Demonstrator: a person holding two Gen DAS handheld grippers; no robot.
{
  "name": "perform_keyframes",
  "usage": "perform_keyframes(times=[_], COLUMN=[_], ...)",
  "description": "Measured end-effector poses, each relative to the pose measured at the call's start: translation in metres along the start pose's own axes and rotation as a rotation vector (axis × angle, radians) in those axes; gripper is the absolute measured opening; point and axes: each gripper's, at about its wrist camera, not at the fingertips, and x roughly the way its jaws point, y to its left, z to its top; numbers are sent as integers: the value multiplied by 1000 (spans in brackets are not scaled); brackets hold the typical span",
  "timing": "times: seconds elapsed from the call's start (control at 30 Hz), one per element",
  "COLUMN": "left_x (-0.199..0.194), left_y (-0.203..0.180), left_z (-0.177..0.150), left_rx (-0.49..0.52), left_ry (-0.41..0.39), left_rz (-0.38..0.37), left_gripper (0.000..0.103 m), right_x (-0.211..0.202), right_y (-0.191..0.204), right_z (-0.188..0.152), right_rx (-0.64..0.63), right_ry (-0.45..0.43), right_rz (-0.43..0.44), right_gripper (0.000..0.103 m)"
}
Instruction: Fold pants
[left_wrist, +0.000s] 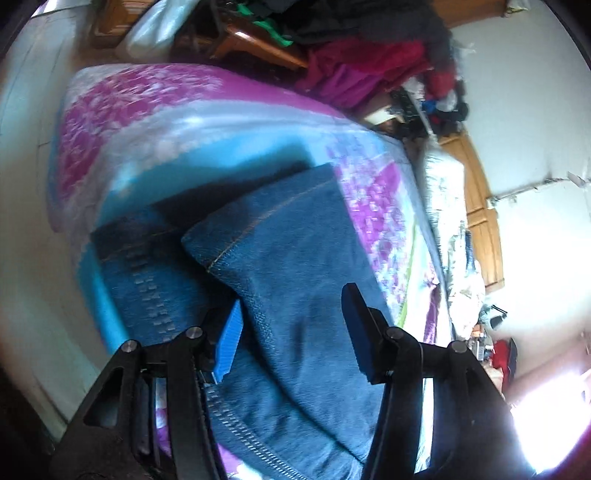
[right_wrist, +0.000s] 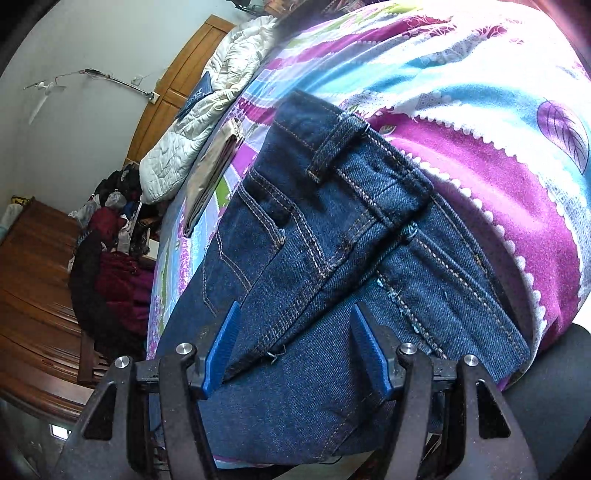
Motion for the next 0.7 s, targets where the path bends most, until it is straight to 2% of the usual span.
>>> perform_keyframes(times=[0.03, 0.1, 0.13, 0.2, 0.33, 0.43, 0.57, 0.67, 0.7], left_x=[-1, 0, 0, 7, 16, 16, 20, 23, 23], left_y=[-3, -10, -12, -14, -7, -1, 3, 7, 8], left_z=[-1, -1, -1, -1, -5, -9, -11, -9, -8], left_rx=[13, 52, 71, 95, 54, 27, 24, 5, -1], left_ry=[-9, -15, -15, -7, 10, 3, 14, 30, 35], left_rz=[-24, -67, -71, -34, -11, -17, -31, -77, -92], left_gripper=[42, 36, 36, 36, 37, 38, 37, 36, 36], right_x=[0, 2, 4, 9, 7, 4, 11, 17, 17], right_y=[0, -4, -4, -8, -32, -44, -37, -27, -25], right_z=[1, 2, 3, 7, 10, 13, 24, 35, 35], right_rx=[2, 8, 12, 30, 147, 196, 125, 65, 45], right_ry=[-6, -17, -20, -15, -55, -80, -85, -109, -122], right_rz=[8, 27, 34, 37, 81, 96, 98, 109, 118], right_gripper=[68, 68, 68, 68, 67, 61, 61, 54, 48])
